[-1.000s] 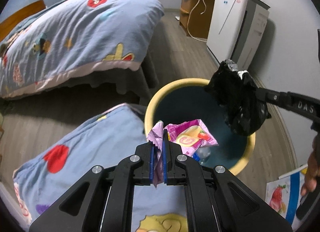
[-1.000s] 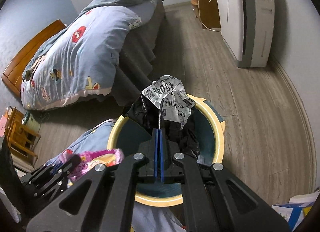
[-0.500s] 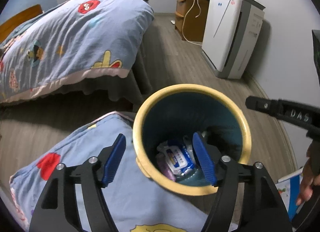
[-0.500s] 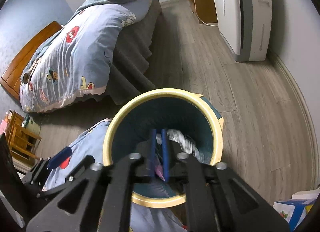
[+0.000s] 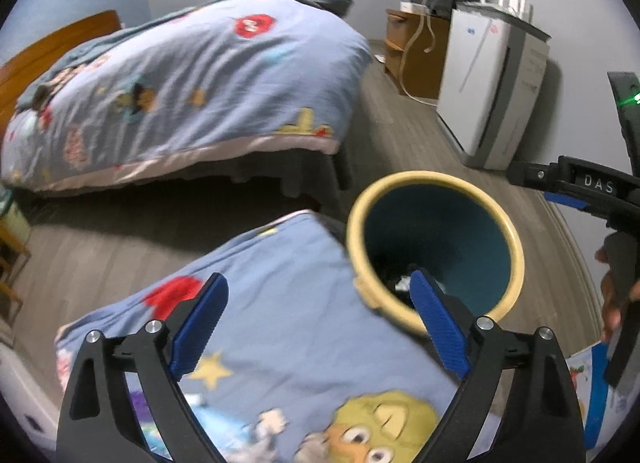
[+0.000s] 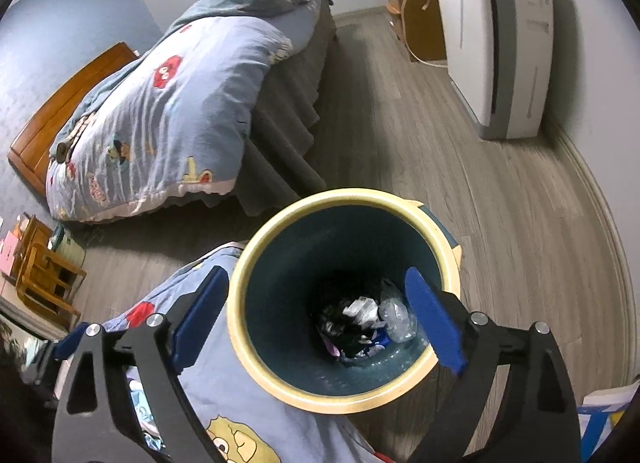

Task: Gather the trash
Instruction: 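Return both tools to the pillow above the remaining trash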

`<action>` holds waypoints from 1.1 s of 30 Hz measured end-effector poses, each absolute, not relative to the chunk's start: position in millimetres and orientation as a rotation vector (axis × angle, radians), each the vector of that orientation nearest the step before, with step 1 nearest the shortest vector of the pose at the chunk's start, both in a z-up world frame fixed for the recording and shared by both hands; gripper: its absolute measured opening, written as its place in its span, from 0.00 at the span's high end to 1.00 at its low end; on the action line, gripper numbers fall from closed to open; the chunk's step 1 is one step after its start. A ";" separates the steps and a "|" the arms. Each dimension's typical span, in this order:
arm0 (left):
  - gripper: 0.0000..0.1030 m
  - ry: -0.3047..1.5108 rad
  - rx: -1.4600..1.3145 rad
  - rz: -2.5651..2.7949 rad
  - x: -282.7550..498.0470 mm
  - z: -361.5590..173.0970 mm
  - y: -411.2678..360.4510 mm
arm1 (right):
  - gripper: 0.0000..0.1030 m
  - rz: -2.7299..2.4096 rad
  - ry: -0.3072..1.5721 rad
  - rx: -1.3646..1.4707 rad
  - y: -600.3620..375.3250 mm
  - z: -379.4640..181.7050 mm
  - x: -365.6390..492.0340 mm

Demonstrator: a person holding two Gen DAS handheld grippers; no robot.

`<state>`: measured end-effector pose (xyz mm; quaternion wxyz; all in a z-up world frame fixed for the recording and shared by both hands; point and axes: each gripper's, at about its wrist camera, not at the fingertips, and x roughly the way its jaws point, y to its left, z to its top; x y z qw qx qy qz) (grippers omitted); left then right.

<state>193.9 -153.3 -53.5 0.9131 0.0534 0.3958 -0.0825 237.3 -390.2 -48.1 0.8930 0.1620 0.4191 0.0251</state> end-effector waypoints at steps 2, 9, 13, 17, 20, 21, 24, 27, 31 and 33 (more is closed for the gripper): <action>0.10 0.806 0.098 -0.144 180.1 -43.4 -131.4 | 0.08 0.068 0.854 0.303 -379.8 -40.4 230.3; 0.08 0.787 0.058 -0.042 129.4 -19.0 -51.6 | 0.06 0.140 0.839 0.213 -336.0 -17.3 200.8; 0.08 0.782 0.028 0.025 97.5 -14.3 -3.5 | 0.06 0.175 0.839 0.199 -311.3 -9.3 184.3; 0.08 0.791 -0.024 0.081 72.5 -20.4 34.2 | 0.06 0.199 0.841 0.171 -282.8 -7.7 165.2; 0.08 0.803 -0.072 0.110 63.8 -26.2 55.4 | 0.06 0.219 0.874 0.165 -263.5 -15.4 156.2; 0.08 0.800 -0.082 0.115 61.3 -26.9 60.4 | 0.06 0.223 0.888 0.157 -256.0 -19.0 153.5; 0.08 0.796 -0.076 0.133 55.3 -30.5 71.9 | 0.06 0.236 0.919 0.124 -234.7 -28.4 146.6; 0.08 0.820 -0.096 0.127 54.7 -36.6 80.5 | 0.06 0.263 0.941 0.111 -213.1 -37.4 141.7; 0.07 0.850 -0.058 0.129 56.1 -47.9 83.4 | 0.06 0.310 0.988 0.087 -183.9 -54.6 141.1; 0.07 0.865 -0.065 0.133 57.3 -52.2 86.6 | 0.06 0.326 1.020 0.066 -169.9 -64.4 142.8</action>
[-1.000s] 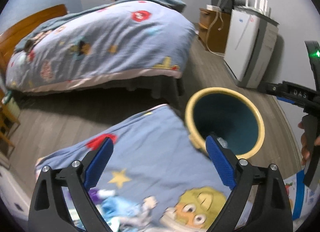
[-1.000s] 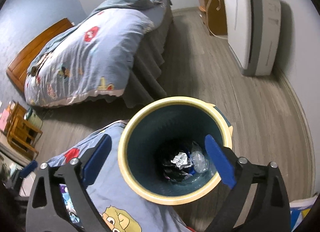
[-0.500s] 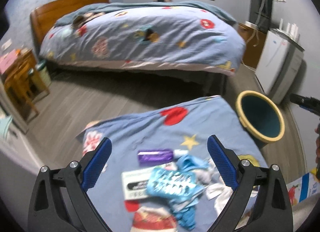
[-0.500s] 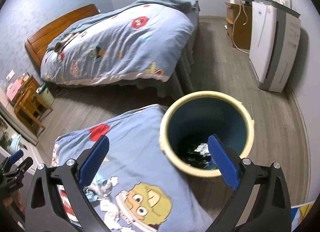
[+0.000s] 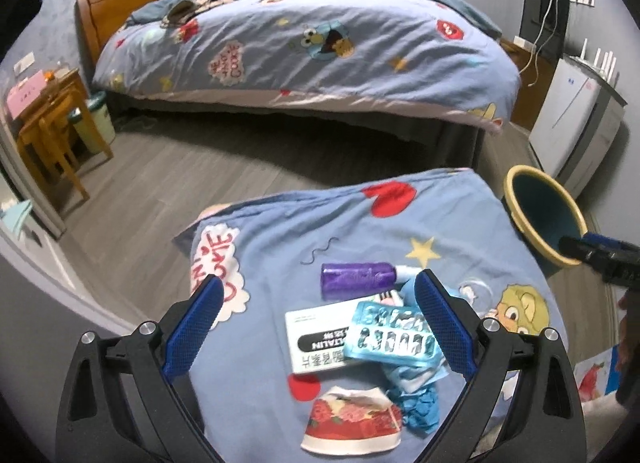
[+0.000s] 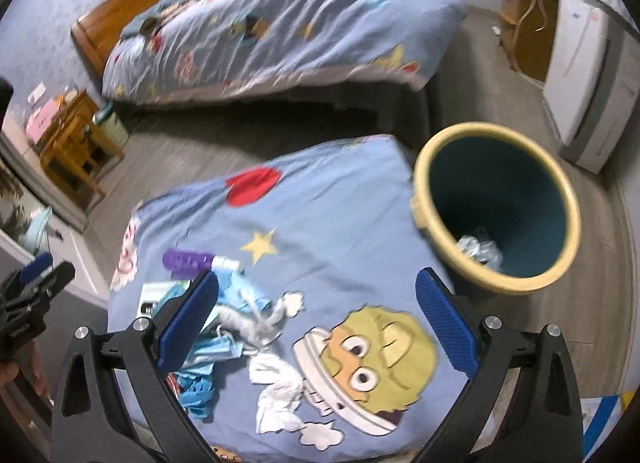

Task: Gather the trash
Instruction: 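Return both tools to the pillow above the remaining trash, then grasp the blue face mask with the right tool while the left tool grasps the blue pill blister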

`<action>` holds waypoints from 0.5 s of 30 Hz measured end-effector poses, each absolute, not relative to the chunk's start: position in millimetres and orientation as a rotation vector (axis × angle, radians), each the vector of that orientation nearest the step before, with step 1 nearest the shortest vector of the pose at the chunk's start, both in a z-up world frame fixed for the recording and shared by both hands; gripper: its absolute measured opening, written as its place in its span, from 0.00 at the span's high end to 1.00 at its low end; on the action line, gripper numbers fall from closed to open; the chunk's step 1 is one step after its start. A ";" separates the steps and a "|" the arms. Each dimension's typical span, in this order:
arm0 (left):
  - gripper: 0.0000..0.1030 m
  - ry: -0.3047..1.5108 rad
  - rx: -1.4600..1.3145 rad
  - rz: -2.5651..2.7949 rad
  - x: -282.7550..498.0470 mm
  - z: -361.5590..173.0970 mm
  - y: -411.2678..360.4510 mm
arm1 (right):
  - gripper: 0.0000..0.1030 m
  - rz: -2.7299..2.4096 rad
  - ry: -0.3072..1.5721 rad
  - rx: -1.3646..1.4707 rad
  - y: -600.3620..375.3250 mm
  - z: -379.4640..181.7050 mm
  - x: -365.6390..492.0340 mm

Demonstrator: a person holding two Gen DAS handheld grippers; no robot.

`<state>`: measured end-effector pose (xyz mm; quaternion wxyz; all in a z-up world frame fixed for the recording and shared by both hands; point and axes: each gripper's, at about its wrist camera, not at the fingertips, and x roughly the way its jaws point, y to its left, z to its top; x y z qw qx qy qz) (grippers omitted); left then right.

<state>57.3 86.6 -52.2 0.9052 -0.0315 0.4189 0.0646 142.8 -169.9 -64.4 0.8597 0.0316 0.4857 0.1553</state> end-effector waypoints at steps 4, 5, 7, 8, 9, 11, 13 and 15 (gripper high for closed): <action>0.07 0.879 -0.056 0.134 61.5 -59.2 91.4 | 0.06 0.352 1.049 0.047 -151.1 -81.2 145.0; 0.07 0.883 -0.045 0.135 62.5 -60.9 91.2 | 0.07 0.360 1.059 0.033 -147.2 -85.9 145.6; 0.07 0.894 -0.026 0.135 65.2 -64.5 90.3 | 0.14 0.380 1.086 0.008 -137.9 -94.7 145.9; 0.07 0.895 -0.026 0.136 66.1 -65.2 90.6 | 0.20 0.395 1.104 0.001 -132.2 -100.7 146.8; 0.07 0.897 -0.030 0.136 67.8 -65.8 91.2 | 0.24 0.403 1.115 -0.002 -128.9 -104.7 147.1; 0.07 0.906 -0.051 0.136 70.8 -68.1 93.8 | 0.33 0.417 1.143 -0.025 -121.6 -115.6 146.8; 0.07 0.918 -0.062 0.137 73.8 -71.3 95.2 | 0.45 0.428 1.175 -0.062 -113.5 -126.7 147.1; 0.07 0.930 -0.056 0.138 76.1 -75.4 95.3 | 0.59 0.437 1.196 -0.090 -109.2 -134.6 146.9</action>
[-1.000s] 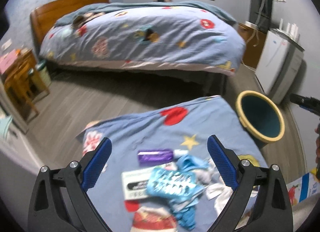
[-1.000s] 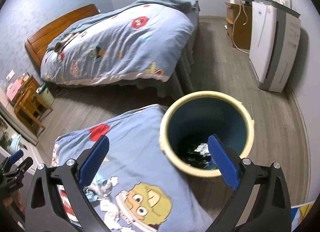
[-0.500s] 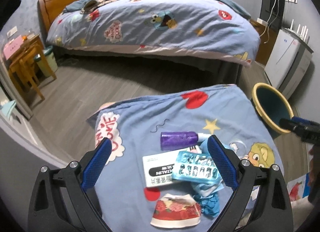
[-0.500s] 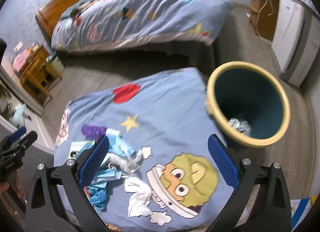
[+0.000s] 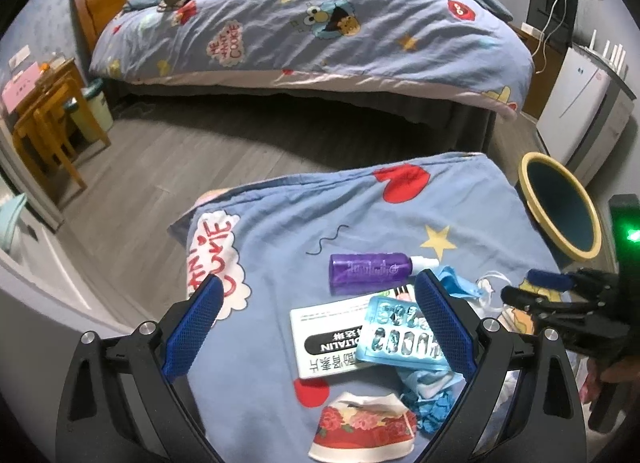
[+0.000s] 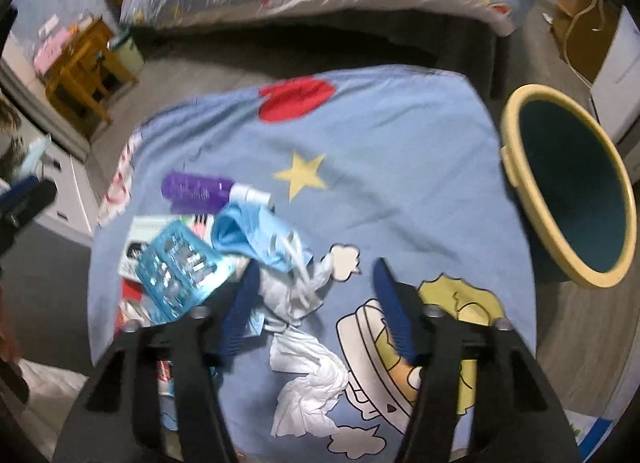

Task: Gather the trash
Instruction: 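Grasp the blue face mask with the right tool while the left tool grasps the blue pill blister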

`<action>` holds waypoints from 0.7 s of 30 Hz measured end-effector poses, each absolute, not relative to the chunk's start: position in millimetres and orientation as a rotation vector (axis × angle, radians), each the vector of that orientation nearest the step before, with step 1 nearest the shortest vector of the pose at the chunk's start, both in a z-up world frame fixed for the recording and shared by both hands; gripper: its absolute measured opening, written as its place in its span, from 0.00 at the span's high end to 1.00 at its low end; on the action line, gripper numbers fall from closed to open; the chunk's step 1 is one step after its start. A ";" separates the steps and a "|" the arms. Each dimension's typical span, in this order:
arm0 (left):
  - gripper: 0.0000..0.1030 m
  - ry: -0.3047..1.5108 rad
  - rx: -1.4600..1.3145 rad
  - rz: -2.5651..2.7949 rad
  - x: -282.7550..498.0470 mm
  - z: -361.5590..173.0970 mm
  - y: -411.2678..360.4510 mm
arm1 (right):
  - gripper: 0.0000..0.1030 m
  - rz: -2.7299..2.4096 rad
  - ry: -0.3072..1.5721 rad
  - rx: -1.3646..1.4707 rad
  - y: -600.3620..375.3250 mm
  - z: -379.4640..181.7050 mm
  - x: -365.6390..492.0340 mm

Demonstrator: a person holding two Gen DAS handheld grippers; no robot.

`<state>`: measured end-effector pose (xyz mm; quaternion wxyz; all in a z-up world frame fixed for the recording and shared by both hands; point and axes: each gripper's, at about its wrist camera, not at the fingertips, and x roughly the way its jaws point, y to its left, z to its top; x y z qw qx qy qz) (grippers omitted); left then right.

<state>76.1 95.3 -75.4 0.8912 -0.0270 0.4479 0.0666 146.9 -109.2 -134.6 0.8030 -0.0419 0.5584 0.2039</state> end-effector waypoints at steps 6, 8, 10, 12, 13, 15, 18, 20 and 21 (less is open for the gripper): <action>0.07 0.962 -0.038 0.134 81.5 -85.1 92.4 | 0.97 0.482 1.222 -0.123 -102.2 -142.0 148.5; 0.07 0.969 -0.036 0.128 83.0 -87.0 90.5 | 0.97 0.494 1.200 -0.103 -104.2 -134.3 150.0; 0.07 0.976 -0.031 0.119 84.1 -89.2 87.3 | 0.97 0.497 1.177 -0.068 -108.5 -124.7 151.5; 0.07 0.988 -0.025 0.110 85.4 -92.9 83.9 | 0.97 0.501 1.149 -0.031 -112.6 -112.6 153.8; 0.07 1.000 -0.022 0.105 86.5 -96.4 81.7 | 0.97 0.498 1.135 -0.016 -114.1 -107.7 155.3; 0.07 1.022 -0.006 0.100 88.3 -103.2 76.6 | 0.97 0.493 1.098 0.030 -122.7 -93.4 158.3; 0.07 1.046 0.036 0.088 90.4 -113.2 65.9 | 0.97 0.490 1.054 0.107 -135.6 -74.4 163.1; 0.08 1.058 0.046 0.063 90.7 -119.8 57.4 | 0.97 0.484 1.028 0.139 -144.4 -63.5 166.0; 0.08 1.063 0.049 0.052 90.5 -121.7 54.2 | 0.97 0.482 1.020 0.143 -145.8 -59.8 166.7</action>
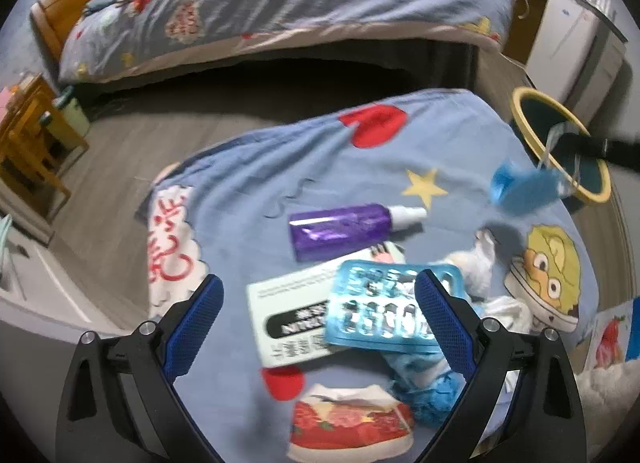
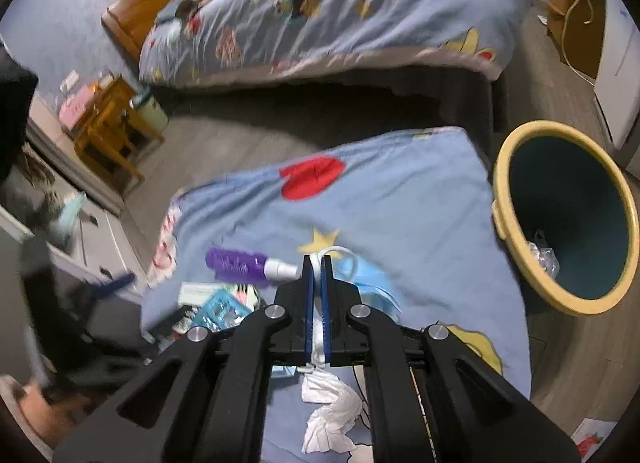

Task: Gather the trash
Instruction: 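Grasp the blue face mask with the right tool while the left tool grasps the blue pill blister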

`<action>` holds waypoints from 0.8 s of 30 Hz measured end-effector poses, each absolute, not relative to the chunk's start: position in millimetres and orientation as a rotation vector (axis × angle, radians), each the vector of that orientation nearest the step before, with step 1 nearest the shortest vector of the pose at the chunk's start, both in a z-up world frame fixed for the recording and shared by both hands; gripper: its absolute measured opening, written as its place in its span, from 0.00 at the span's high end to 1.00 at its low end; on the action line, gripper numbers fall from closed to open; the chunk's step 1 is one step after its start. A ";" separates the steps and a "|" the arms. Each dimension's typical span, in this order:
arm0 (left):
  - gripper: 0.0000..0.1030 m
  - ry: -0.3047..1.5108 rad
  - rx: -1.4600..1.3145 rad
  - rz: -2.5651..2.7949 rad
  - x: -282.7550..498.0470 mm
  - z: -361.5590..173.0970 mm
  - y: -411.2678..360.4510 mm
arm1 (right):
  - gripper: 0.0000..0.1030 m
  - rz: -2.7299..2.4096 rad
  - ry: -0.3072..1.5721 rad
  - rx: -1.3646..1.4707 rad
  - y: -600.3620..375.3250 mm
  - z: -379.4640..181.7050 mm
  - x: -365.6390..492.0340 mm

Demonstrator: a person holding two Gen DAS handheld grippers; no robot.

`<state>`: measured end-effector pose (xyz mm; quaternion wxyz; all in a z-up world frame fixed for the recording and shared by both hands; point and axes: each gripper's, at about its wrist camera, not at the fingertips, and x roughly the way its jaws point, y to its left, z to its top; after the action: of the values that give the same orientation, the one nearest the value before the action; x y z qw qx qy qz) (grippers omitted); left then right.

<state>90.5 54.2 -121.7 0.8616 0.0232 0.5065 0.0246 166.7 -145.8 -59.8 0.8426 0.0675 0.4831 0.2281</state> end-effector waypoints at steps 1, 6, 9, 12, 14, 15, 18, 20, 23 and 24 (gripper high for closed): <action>0.08 1.068 0.054 0.035 90.2 -124.1 49.4 | 0.97 0.479 1.013 0.147 -148.0 -57.1 167.9; 0.08 1.102 0.097 -0.024 91.6 -140.0 27.8 | 0.97 0.475 1.009 0.177 -156.2 -53.2 172.6; 0.08 1.135 0.115 -0.050 93.5 -151.9 16.9 | 0.97 0.478 1.017 0.184 -156.6 -55.1 173.7; 0.07 1.149 0.139 -0.072 93.3 -158.5 8.1 | 0.97 0.481 1.017 0.183 -157.2 -55.2 173.6; 0.07 1.157 0.154 -0.081 93.1 -162.5 2.8 | 0.97 0.482 1.018 0.185 -157.5 -55.6 173.8; 0.07 1.160 0.152 -0.084 93.2 -163.8 2.1 | 0.97 0.482 1.019 0.185 -157.4 -55.6 173.8; 0.07 1.173 0.137 -0.091 95.3 -167.2 2.4 | 0.97 0.482 1.017 0.184 -157.2 -55.4 173.1; 0.07 1.185 0.091 -0.093 97.8 -168.5 7.7 | 0.97 0.483 1.017 0.184 -157.0 -55.7 172.8; 0.07 1.203 -0.029 -0.086 101.5 -171.4 22.1 | 0.97 0.483 1.016 0.185 -157.0 -55.6 172.5; 0.07 1.207 -0.059 -0.083 101.8 -172.3 25.7 | 0.97 0.485 1.015 0.185 -157.3 -55.7 172.2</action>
<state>101.8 25.7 -172.3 0.8220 -0.0277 0.5675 -0.0389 172.2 -157.3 -55.6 0.8418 0.0875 0.4806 0.2294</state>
